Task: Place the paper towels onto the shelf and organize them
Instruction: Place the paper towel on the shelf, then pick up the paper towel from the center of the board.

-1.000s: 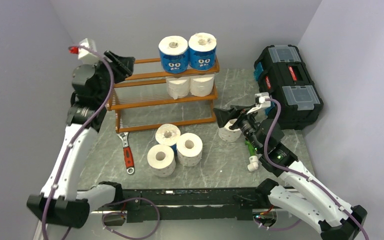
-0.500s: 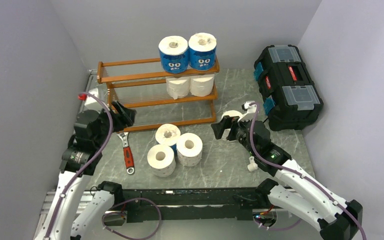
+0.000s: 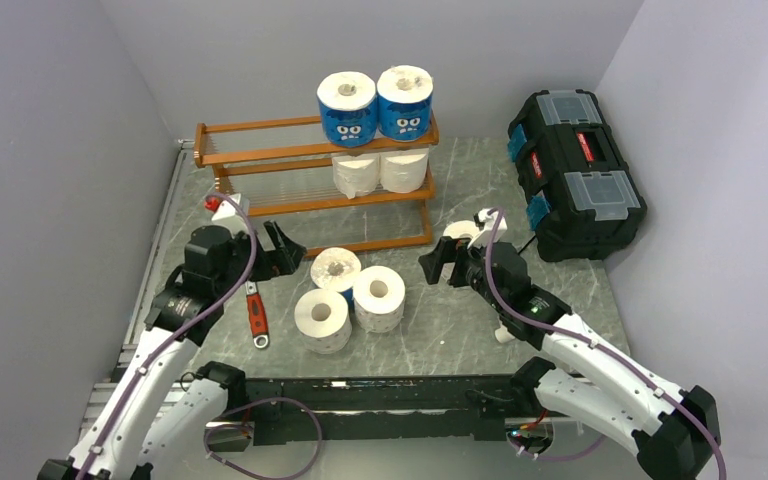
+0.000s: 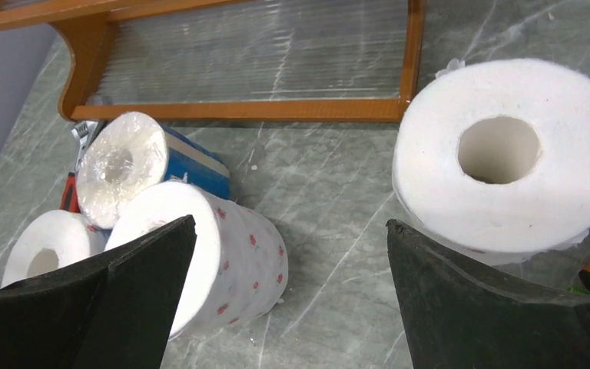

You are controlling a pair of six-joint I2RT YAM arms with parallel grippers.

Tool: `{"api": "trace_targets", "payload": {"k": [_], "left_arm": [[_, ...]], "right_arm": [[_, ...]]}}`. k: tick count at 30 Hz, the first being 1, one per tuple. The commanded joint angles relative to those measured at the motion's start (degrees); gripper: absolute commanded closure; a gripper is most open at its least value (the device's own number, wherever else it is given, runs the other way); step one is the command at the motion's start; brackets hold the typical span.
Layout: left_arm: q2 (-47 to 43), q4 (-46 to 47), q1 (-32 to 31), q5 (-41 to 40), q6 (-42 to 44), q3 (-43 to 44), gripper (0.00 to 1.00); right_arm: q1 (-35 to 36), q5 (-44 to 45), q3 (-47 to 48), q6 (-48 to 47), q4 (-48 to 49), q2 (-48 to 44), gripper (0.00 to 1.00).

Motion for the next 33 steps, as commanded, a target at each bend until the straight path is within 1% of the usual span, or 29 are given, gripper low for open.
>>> {"api": "trace_targets", "payload": {"k": [1, 5, 8, 11, 12, 16, 21, 27, 30, 33], "left_arm": [[3.86, 2.26, -3.69, -2.24, -0.72, 1.75, 0.01], [8.99, 0.69, -7.22, -3.79, 0.55, 4.69, 0.01], [12.28, -1.00, -9.68, -6.53, 1.64, 6.88, 0.01], [14.67, -1.18, -10.98, -6.63, 2.19, 7.48, 0.01], [15.48, -1.02, -11.27, -8.16, 2.47, 7.67, 0.01], [18.66, -1.53, -11.77, -9.87, 3.91, 9.20, 0.03], [21.93, -2.70, -12.30, -9.91, 6.56, 11.67, 0.07], [25.15, -2.61, -12.89, -9.09, 7.96, 12.31, 0.08], [28.55, -2.80, -13.74, -7.64, 8.62, 13.76, 0.12], [31.36, -3.80, -14.65, -8.96, 8.89, 15.31, 0.15]], "right_arm": [[0.24, 1.58, -0.65, 1.59, 1.72, -0.90, 0.04], [0.20, 2.65, -0.54, 1.40, 1.06, -0.53, 0.04], [0.26, 2.81, -0.50, 1.02, 1.12, -0.32, 0.04], [0.20, 2.72, -0.48, 0.75, 1.56, -0.11, 0.03], [0.18, 2.64, -0.46, 0.67, 1.58, -0.07, 0.04], [0.17, 2.91, -0.27, 0.00, 1.07, -0.42, 0.04], [0.18, 3.48, -0.77, -0.66, 0.90, -1.85, 0.03], [0.21, 3.67, -1.16, -0.64, 0.75, -2.05, 0.03], [0.17, 3.36, -1.73, -0.35, 1.36, -2.16, 0.03], [0.21, 3.32, -1.84, -0.15, 1.08, -2.31, 0.03]]}}
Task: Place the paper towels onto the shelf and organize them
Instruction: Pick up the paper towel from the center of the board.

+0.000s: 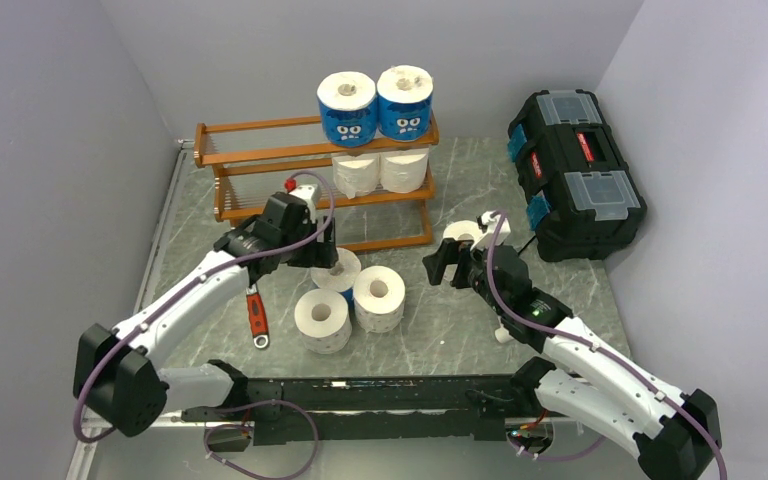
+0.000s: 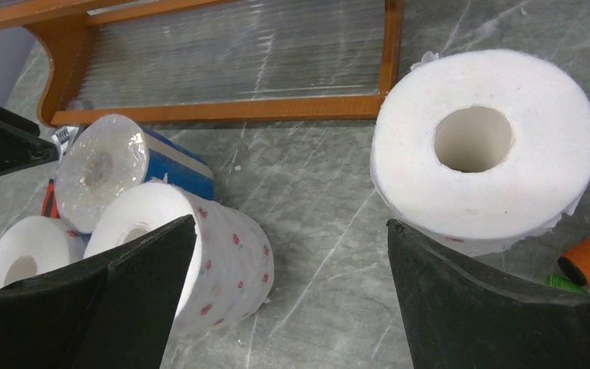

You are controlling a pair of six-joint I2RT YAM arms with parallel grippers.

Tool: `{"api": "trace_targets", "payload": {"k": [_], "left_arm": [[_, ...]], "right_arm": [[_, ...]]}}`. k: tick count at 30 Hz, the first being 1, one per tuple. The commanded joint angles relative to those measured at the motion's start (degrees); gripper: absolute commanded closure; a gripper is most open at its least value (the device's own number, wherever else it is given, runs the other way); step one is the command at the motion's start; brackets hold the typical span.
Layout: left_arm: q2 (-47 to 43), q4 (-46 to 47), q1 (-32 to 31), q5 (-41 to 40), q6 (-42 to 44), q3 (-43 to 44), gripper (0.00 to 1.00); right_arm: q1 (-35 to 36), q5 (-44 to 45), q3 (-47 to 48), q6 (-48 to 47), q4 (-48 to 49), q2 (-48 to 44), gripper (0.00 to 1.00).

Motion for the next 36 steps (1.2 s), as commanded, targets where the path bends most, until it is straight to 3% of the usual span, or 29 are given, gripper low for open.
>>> {"api": "trace_targets", "payload": {"k": [1, 25, 36], "left_arm": [[3.09, -0.73, -1.30, -0.79, 1.81, 3.48, 0.16], [7.78, 0.45, -1.44, -1.73, 1.09, 0.47, 0.31], [8.58, 0.87, -1.46, -1.45, 0.55, -0.73, 0.33]], "right_arm": [[0.23, 0.78, -0.41, -0.15, 1.42, -1.14, 0.03], [0.21, 1.04, -1.68, 0.15, 0.47, -3.31, 0.03], [0.20, 0.89, -1.92, 0.16, 0.61, -3.45, 0.03]]}}
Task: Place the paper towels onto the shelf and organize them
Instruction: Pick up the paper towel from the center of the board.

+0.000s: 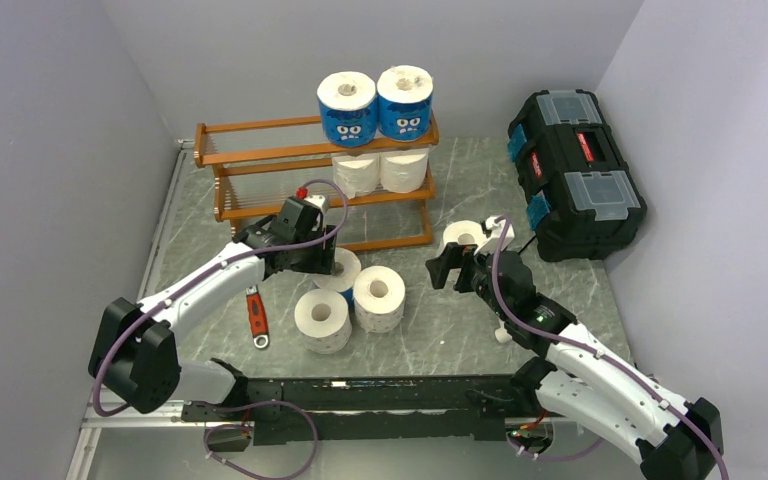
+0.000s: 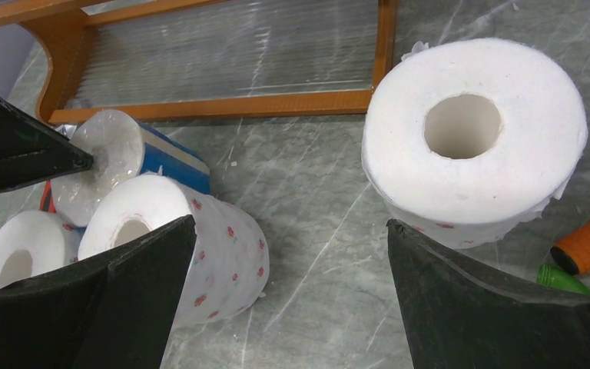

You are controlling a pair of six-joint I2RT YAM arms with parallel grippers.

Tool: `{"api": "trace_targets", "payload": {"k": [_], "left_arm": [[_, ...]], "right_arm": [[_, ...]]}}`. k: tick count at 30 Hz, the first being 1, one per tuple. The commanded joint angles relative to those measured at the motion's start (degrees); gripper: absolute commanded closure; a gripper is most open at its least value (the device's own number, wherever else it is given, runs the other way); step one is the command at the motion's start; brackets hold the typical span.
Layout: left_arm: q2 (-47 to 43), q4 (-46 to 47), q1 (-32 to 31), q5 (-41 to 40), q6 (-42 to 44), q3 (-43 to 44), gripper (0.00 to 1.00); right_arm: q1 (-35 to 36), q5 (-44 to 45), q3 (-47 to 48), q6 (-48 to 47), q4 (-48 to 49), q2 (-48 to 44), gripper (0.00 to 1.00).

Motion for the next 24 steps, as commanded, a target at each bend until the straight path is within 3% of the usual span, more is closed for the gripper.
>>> {"api": "trace_targets", "payload": {"k": [1, 8, 18, 24], "left_arm": [[0.74, 1.47, -0.28, 0.38, -0.46, -0.87, 0.33], [0.74, 2.09, -0.94, 0.74, -0.77, -1.42, 0.41], [0.47, 2.21, -2.39, 0.34, -1.10, -2.45, 0.39], [-0.39, 2.89, -2.77, 1.17, -1.65, -3.38, 0.49]], "right_arm": [[0.19, 0.46, 0.03, 0.14, 1.34, -0.45, 0.03], [0.17, 0.63, -0.01, 0.04, 1.16, -0.62, 0.03], [0.21, 0.46, 0.01, 0.21, 1.25, -0.17, 0.03], [0.19, 0.45, 0.19, 0.22, 1.07, -0.20, 0.03]]}}
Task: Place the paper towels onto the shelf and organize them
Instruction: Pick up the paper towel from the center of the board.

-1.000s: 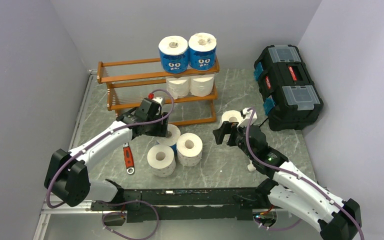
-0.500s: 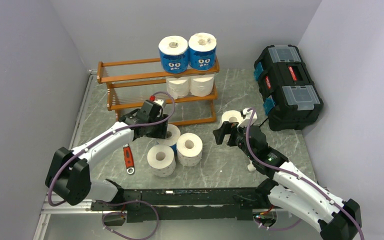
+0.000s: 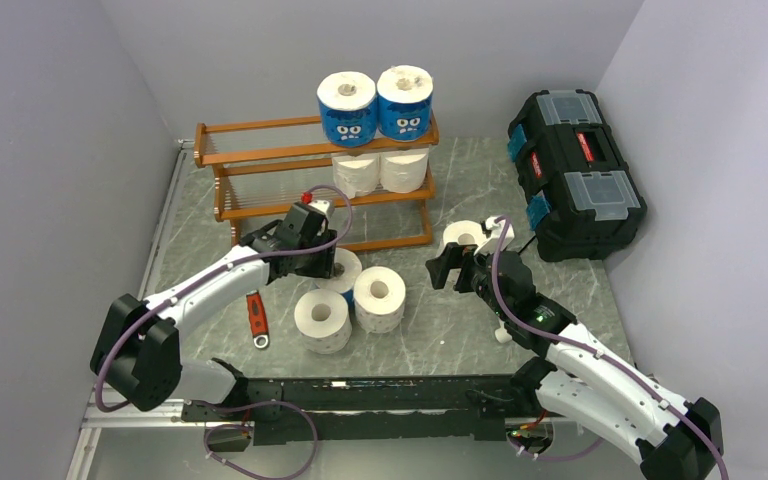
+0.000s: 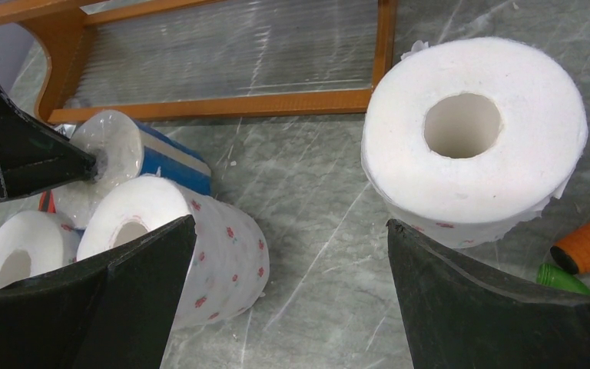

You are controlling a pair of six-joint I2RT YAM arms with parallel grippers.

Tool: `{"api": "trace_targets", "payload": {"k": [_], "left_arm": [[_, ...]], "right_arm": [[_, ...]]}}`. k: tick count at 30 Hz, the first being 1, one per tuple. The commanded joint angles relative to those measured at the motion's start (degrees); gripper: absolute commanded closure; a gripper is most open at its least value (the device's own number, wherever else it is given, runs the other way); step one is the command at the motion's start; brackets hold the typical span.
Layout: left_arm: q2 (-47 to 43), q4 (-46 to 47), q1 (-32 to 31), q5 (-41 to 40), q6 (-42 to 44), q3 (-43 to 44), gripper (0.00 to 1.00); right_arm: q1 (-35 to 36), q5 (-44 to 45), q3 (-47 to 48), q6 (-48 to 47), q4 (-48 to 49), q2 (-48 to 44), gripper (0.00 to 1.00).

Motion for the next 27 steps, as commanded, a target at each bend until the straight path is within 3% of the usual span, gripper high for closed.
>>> {"api": "trace_targets", "payload": {"k": [1, 10, 19, 27], "left_arm": [[-1.24, 0.47, -1.04, 1.68, -1.25, -1.38, 0.52], [-4.54, 0.99, -1.48, 2.32, -1.35, -1.76, 0.64], [-8.97, 5.90, -2.40, 7.39, -1.08, -3.99, 0.65], [-10.26, 4.83, -2.41, 8.38, 2.64, -2.18, 0.65]], "right_arm": [[0.17, 0.45, 0.26, 0.19, 1.15, -0.31, 0.03], [0.23, 0.45, 0.33, 0.29, 0.99, -0.38, 0.03], [0.24, 0.10, 0.29, 0.42, 1.12, -0.39, 0.03], [0.21, 0.10, 0.49, 0.22, 1.16, -0.23, 0.03]]}}
